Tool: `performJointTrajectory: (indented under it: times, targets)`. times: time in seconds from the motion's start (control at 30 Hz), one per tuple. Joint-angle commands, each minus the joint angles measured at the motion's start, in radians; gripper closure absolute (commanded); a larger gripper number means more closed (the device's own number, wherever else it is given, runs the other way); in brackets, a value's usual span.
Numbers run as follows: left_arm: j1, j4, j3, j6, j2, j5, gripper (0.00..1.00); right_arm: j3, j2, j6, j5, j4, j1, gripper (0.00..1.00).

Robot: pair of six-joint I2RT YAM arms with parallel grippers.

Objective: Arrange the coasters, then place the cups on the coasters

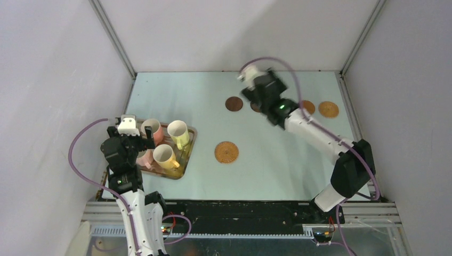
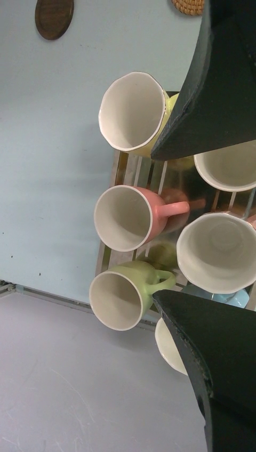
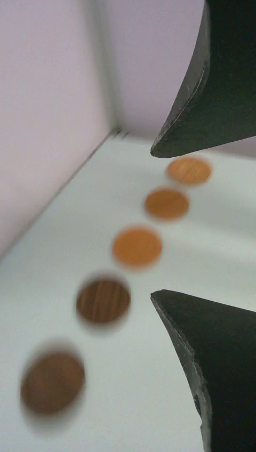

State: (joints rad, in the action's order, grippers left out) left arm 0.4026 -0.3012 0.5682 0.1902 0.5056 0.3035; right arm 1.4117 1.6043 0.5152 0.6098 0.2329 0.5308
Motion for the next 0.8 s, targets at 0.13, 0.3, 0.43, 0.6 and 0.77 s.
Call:
performJointTrajectory:
  times: [0.13, 0.3, 0.43, 0.6, 0.77]
  targets:
    - [0.01, 0.03, -0.013, -0.013, -0.035, 0.009, 0.02, -0.161, 0.069, -0.041, -0.228, 0.171, 0.393, 0.01]
    - [0.01, 0.035, -0.02, -0.011, -0.048, 0.007, 0.02, -0.222, 0.085, -0.002, -0.321, 0.205, 0.52, 0.01]
    - [0.009, 0.035, -0.021, -0.012, -0.044, 0.012, 0.02, -0.224, 0.141, 0.001, -0.299, 0.16, 0.564, 0.01]
    - [0.009, 0.037, -0.025, -0.009, -0.048, 0.018, 0.02, -0.222, 0.213, 0.003, -0.221, 0.073, 0.588, 0.01]
    - [0.009, 0.038, -0.025, -0.008, -0.048, 0.017, 0.02, -0.205, 0.265, 0.001, -0.164, -0.008, 0.587, 0.01]
